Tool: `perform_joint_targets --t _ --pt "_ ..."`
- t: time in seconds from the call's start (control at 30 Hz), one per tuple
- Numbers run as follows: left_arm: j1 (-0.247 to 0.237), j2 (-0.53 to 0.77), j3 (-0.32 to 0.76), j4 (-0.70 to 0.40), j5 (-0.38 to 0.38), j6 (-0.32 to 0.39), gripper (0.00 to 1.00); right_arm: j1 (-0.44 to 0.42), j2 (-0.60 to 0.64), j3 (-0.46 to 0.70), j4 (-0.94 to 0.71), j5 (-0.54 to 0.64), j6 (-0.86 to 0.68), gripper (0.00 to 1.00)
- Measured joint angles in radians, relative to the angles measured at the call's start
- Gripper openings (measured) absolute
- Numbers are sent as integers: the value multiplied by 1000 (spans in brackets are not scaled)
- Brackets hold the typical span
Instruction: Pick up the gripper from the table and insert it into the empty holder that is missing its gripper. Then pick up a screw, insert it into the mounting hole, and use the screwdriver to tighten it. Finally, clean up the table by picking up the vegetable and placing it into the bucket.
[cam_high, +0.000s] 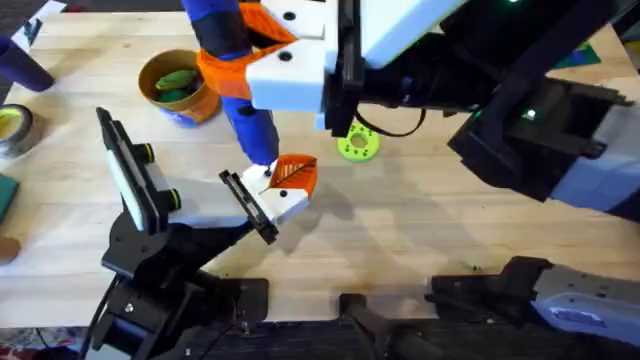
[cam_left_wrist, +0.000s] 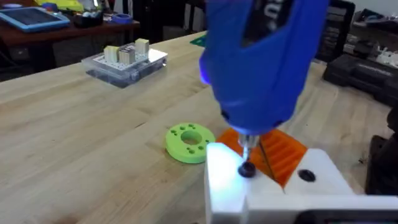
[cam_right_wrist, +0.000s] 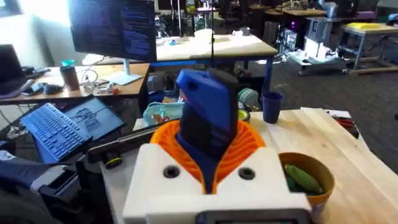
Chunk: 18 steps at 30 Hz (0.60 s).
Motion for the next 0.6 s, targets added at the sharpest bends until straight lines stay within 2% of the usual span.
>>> perform_joint_targets --t 0.6 --pt "0 0 0 0 0 0 14 0 0 0 -2 -25 5 44"
